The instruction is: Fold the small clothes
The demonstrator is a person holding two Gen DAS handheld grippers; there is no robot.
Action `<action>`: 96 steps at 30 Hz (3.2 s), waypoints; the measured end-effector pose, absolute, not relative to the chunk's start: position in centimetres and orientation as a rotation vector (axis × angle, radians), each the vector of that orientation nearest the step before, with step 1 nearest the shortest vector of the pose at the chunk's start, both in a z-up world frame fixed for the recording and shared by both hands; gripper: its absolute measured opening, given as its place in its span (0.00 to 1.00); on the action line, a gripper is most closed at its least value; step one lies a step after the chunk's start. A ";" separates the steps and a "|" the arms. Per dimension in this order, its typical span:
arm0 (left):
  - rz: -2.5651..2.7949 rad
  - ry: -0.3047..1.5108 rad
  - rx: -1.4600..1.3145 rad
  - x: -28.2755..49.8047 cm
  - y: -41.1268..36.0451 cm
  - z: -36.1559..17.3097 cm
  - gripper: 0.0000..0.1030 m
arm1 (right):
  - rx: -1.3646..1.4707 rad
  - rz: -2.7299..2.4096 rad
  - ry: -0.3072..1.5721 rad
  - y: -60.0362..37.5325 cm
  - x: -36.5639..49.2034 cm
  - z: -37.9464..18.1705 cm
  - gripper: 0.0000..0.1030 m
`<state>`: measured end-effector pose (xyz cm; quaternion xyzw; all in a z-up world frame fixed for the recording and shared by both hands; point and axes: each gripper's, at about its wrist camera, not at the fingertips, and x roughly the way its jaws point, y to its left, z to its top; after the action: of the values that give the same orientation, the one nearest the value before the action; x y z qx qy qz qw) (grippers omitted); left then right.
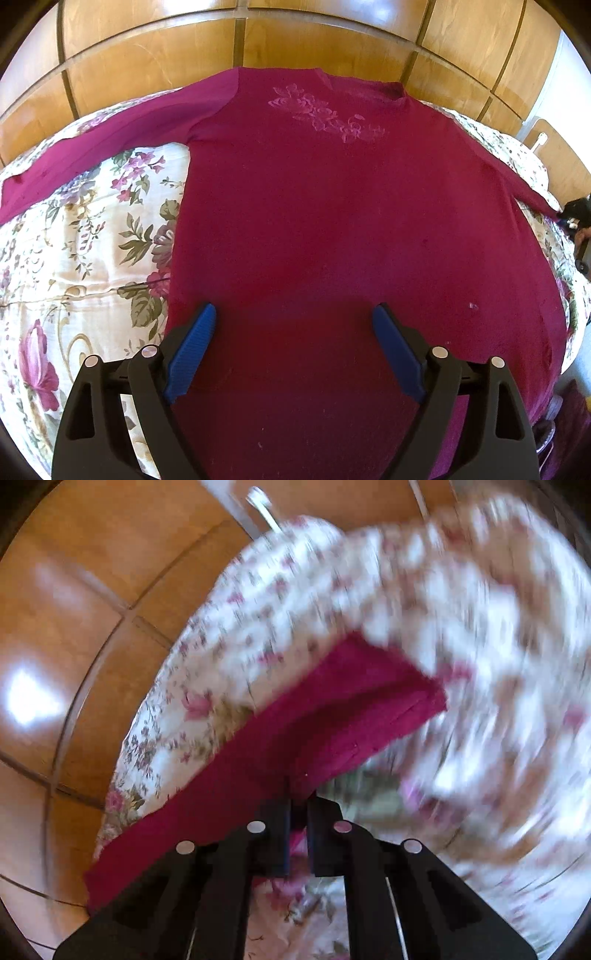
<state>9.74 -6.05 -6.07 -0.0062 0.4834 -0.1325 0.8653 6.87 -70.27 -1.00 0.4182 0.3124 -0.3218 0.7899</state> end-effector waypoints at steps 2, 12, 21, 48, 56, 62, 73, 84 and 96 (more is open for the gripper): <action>-0.277 1.018 -0.009 9.7 -6.0 -6.1 0.83 | 0.764 -0.721 0.667 -70.2 7.4 0.1 0.06; -0.306 1.062 -0.074 10.6 -4.9 -5.2 0.83 | 0.834 -0.658 0.776 -69.0 5.4 -2.5 0.82; -0.227 0.944 -0.063 9.4 -1.2 -1.7 0.83 | 0.641 -0.306 0.794 -54.9 3.9 1.5 0.82; -0.371 1.041 -0.208 2.4 2.5 -4.8 0.07 | 0.295 0.132 0.996 -31.2 6.0 -3.0 0.82; -0.340 1.100 -0.262 2.1 4.3 -6.4 0.07 | 0.199 0.115 0.988 -30.9 5.5 -4.1 0.89; -0.279 1.000 -0.317 2.8 7.1 -4.0 0.10 | 0.097 0.074 0.975 -28.8 5.5 -4.7 0.98; 0.075 0.891 -0.456 5.5 16.6 -3.0 0.60 | 0.158 0.117 0.893 -26.9 6.2 -0.8 0.98; 0.318 0.817 -0.585 11.5 27.0 -3.7 0.60 | 0.035 0.155 0.918 -22.1 7.8 -4.6 0.98; 0.340 0.839 -0.451 17.7 33.9 -5.3 0.60 | 0.024 0.129 0.924 -21.7 8.6 -5.1 0.98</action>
<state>17.68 33.87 -5.28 -0.2161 0.4017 0.1629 0.8749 8.56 -21.75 -5.10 0.0117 0.4454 0.0621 0.8931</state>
